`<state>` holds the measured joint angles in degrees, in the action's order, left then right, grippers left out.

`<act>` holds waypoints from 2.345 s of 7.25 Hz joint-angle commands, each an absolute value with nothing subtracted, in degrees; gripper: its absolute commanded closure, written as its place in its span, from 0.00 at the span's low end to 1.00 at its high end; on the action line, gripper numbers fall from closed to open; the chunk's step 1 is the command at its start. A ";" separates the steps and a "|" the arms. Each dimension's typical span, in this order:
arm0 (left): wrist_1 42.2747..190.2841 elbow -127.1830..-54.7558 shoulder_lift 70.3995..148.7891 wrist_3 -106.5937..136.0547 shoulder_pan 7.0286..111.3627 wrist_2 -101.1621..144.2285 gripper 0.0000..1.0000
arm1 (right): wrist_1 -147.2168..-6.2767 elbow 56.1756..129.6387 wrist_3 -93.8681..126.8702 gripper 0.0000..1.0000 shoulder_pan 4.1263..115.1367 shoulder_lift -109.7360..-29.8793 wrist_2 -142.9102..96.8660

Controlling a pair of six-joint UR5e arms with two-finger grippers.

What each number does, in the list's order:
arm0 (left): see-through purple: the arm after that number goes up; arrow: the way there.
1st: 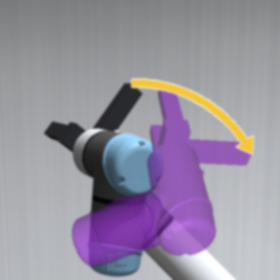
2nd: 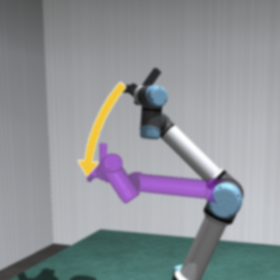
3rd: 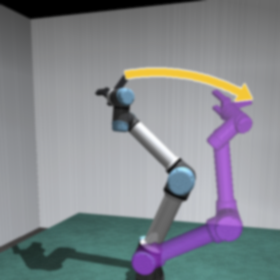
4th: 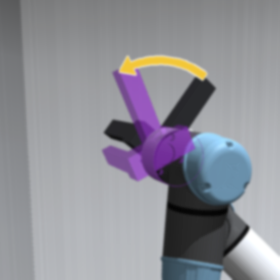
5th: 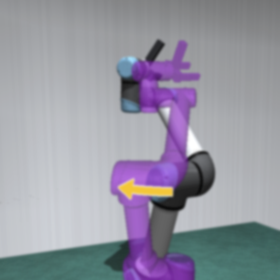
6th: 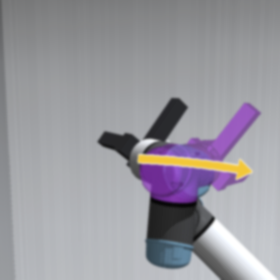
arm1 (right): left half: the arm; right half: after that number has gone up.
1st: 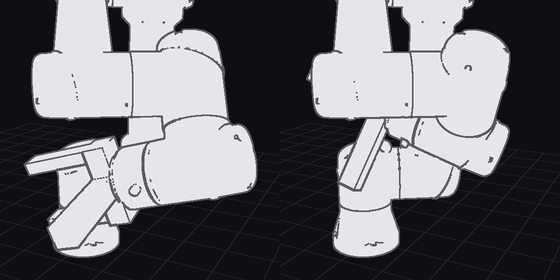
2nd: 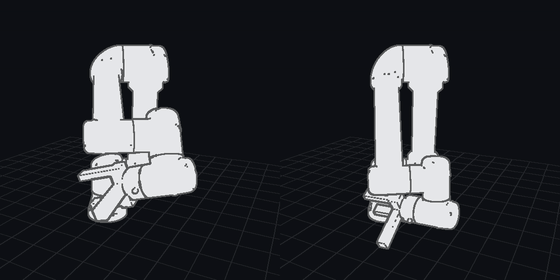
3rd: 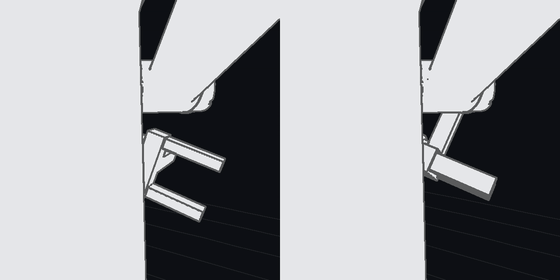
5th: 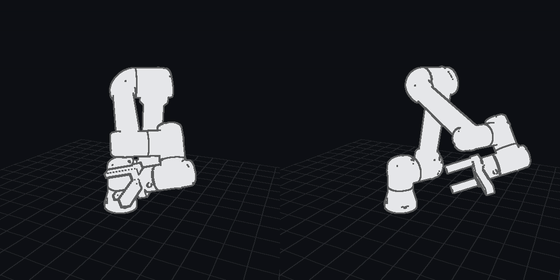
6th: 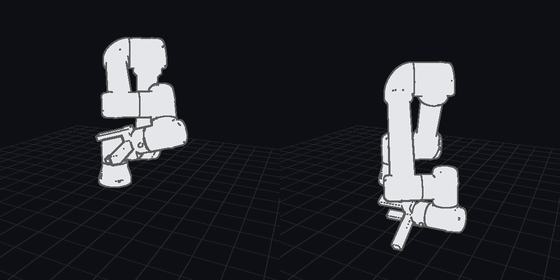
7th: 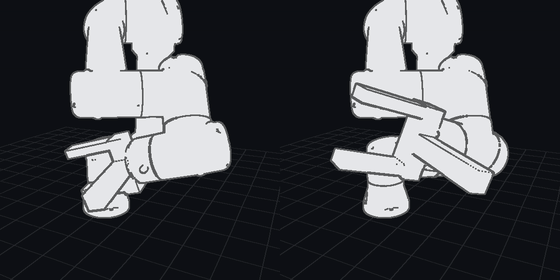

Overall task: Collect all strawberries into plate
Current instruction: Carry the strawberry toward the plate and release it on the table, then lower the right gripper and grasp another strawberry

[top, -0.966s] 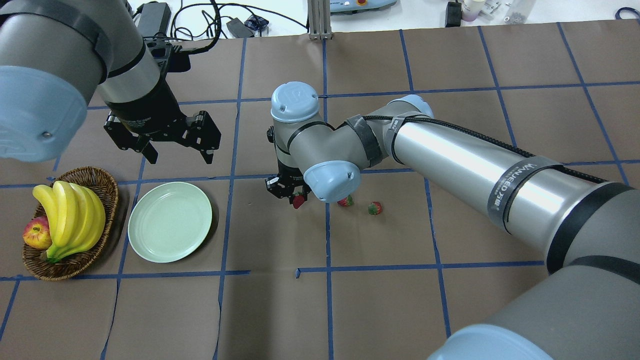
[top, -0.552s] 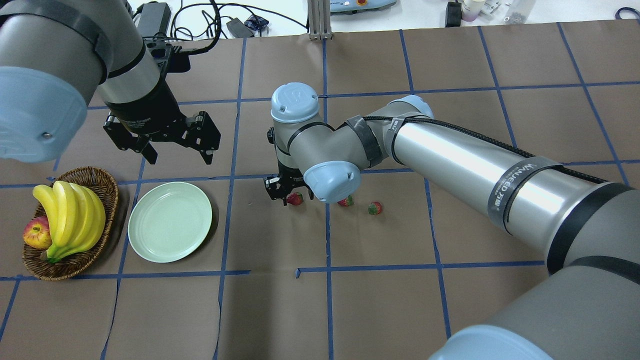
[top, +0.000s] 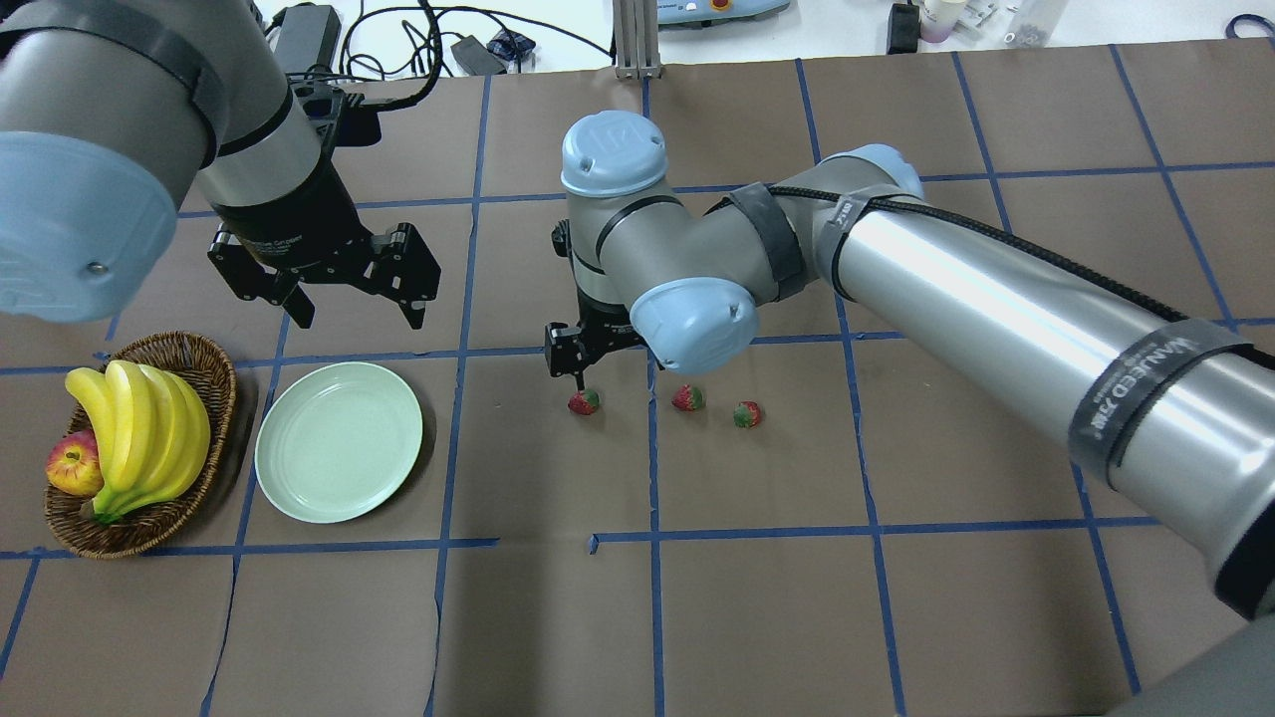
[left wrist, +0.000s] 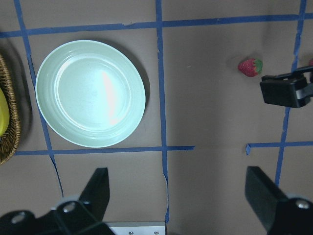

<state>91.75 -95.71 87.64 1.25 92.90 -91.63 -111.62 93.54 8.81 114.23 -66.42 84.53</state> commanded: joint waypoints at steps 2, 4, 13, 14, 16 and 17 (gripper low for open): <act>91.76 -95.80 87.98 1.41 92.90 -91.67 0.00 | -102.77 94.74 1.08 0.00 106.28 -70.84 88.76; 91.76 -96.50 88.07 2.80 92.90 -91.23 0.00 | -102.04 98.50 5.41 0.00 102.50 -70.84 91.32; 91.67 -96.68 88.33 4.57 94.48 -91.23 0.00 | -115.13 107.75 15.38 0.00 102.04 -67.33 86.48; 91.67 -96.77 88.33 4.57 94.48 -91.23 0.00 | -115.22 107.93 15.38 0.00 102.04 -67.15 86.40; 91.67 -96.77 88.42 4.57 94.48 -91.23 0.00 | -115.22 108.46 15.12 0.40 102.04 -67.06 86.05; 91.67 -96.77 88.42 4.57 94.48 -91.23 0.00 | -114.96 108.54 15.20 0.78 102.04 -67.06 85.70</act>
<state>91.67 -96.77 88.40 4.57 94.48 -91.23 -115.15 108.38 15.20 102.04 -67.12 86.07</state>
